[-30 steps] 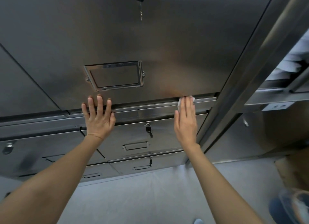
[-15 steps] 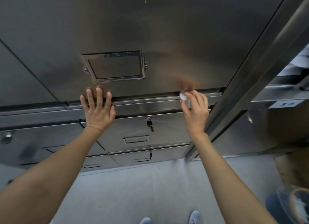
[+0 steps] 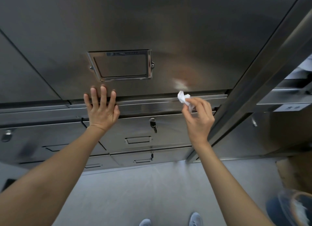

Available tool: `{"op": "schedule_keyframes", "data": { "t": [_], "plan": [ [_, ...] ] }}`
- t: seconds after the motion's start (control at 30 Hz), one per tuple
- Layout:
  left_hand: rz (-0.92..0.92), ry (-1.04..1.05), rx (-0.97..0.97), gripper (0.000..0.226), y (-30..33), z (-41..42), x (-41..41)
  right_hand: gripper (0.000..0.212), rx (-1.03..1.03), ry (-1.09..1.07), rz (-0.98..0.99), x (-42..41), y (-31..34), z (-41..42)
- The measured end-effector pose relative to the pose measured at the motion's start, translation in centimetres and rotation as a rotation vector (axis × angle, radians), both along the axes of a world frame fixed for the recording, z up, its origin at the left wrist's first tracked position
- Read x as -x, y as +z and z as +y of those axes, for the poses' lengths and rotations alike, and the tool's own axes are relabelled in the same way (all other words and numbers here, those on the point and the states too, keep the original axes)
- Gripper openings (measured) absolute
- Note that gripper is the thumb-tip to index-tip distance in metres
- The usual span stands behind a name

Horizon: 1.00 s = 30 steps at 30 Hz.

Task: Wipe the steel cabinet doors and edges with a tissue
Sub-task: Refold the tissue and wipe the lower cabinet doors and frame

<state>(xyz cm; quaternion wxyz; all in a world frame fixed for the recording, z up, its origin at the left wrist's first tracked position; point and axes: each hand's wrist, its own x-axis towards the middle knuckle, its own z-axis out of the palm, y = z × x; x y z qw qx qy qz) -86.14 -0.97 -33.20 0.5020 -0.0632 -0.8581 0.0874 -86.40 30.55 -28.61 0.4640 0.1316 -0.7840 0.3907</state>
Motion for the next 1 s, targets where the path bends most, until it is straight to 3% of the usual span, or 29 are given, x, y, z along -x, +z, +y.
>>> {"op": "schedule_keyframes", "data": {
  "t": [0.2, 0.4, 0.6, 0.73, 0.93, 1.0],
  "plan": [
    [0.059, -0.008, 0.033, 0.070, -0.4, -0.2, 0.6, 0.012, 0.042, 0.012, -0.093, -2.4, -3.3, -2.1],
    [0.155, 0.003, 0.067, 0.069, -1.0, -0.7, 1.5, 0.012, -0.008, 0.073, -0.025, -1.5, -6.5, -5.5],
    [0.221, 0.013, 0.095, 0.065, -0.8, -0.6, 2.0, 0.010, -0.313, 0.059, 0.110, 0.4, -10.2, -5.1],
    [0.254, 0.036, 0.098, 0.065, -0.7, -0.5, 2.3, 0.013, -0.389, -0.003, 0.217, 2.4, -10.5, -3.4],
    [0.281, 0.055, 0.106, 0.061, -0.5, -0.4, 2.2, 0.033, -0.628, -0.026, 0.309, 3.6, -12.0, -2.7],
    [0.287, 0.060, 0.109, 0.062, -0.5, -0.2, 2.1, 0.039, -0.602, -0.091, 0.267, 3.6, -12.5, -1.6]
  ]
}}
